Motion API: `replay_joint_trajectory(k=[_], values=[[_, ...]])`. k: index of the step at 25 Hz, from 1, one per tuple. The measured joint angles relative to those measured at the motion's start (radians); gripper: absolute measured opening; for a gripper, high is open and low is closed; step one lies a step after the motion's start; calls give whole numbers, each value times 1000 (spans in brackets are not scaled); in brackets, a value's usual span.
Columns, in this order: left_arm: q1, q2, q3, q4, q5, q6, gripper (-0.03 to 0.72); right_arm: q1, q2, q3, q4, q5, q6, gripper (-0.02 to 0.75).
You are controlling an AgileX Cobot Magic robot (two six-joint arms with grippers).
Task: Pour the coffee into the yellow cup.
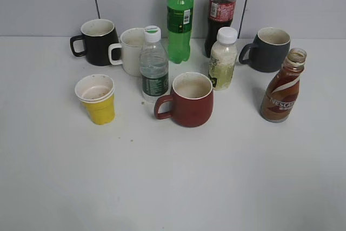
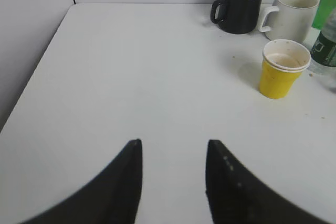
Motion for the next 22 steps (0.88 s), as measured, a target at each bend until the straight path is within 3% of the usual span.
replay_joint_trajectory(k=[22], values=[[0, 0, 0, 0, 0, 0, 311, 0, 0, 0, 0, 0, 0, 586]])
